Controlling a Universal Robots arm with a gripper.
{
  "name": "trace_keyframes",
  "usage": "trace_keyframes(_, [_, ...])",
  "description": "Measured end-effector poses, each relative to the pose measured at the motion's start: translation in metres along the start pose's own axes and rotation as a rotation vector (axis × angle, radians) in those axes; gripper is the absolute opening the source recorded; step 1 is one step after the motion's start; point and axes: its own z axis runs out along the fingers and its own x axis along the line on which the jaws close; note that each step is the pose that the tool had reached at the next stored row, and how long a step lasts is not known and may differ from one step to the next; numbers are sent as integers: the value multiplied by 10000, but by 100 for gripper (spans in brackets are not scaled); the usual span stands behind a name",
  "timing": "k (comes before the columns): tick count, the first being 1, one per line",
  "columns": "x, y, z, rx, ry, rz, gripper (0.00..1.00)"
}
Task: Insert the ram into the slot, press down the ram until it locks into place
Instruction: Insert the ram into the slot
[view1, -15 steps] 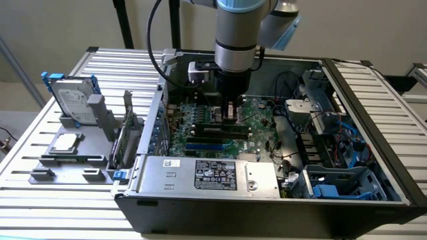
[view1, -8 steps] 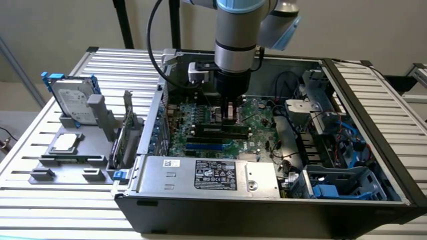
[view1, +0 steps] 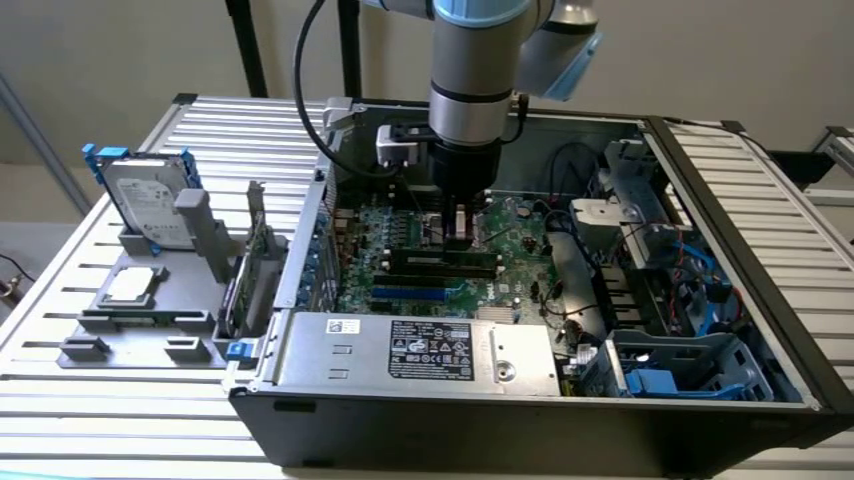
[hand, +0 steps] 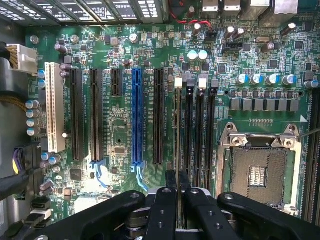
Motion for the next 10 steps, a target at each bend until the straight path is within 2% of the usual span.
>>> trace_keyframes(10, [-1,-2,10,-1,1,1,13])
